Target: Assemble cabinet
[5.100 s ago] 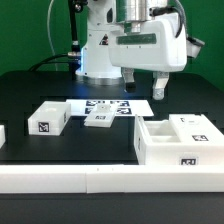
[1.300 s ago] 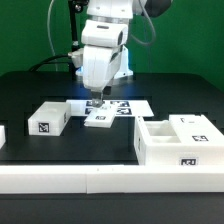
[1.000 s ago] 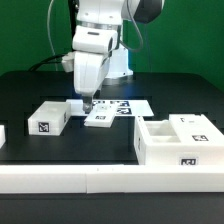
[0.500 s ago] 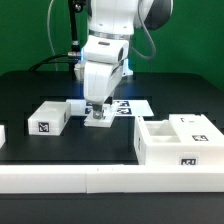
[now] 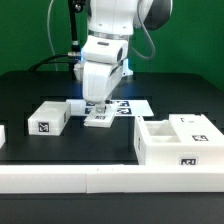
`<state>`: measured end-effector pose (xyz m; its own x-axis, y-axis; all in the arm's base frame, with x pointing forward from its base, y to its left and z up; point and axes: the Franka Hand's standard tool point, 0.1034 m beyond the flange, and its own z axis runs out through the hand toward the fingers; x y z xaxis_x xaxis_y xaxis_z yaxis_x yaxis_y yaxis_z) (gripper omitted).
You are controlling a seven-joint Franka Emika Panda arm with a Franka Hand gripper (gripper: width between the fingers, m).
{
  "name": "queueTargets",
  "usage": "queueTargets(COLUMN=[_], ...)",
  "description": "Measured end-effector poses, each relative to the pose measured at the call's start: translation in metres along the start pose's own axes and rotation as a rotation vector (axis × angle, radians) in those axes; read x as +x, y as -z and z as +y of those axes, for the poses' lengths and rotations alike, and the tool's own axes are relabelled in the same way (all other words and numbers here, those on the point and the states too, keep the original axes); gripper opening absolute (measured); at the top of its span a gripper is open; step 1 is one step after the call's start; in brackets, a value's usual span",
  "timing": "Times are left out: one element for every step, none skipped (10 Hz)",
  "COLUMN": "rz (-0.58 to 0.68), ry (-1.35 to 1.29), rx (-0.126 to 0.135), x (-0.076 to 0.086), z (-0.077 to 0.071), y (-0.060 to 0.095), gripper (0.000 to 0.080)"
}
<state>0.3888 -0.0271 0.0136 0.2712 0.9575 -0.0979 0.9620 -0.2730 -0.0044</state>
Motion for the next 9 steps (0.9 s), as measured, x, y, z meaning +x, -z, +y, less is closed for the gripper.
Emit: queueTargets(rz=[0.003, 0.009, 0.014, 0.017, 0.023, 0.032, 0.033, 0.033, 0.033], ry=[0.009, 0.070, 0.130, 0.152, 0.199, 0.233, 0.215, 0.207, 0.207], rx=[-0.011, -0.031, -0.041, -0.038, -0.048, -0.068, -0.072, -0.070, -0.070], x=[0.004, 0.019, 0.034, 0.050, 0.071, 0.082, 0.076, 0.075, 0.076], z=[0.000, -0.004, -0.007, -0.010, -0.014, -0.014, -0.012, -0.012, -0.012], y=[0.001, 0.005, 0.011, 0.018, 0.031, 0.041, 0.041, 0.040, 0.040], gripper=[0.0233, 0.0071, 0.0061, 0.0061, 0.0061, 0.0061, 0.0061, 0.0061, 0.0062])
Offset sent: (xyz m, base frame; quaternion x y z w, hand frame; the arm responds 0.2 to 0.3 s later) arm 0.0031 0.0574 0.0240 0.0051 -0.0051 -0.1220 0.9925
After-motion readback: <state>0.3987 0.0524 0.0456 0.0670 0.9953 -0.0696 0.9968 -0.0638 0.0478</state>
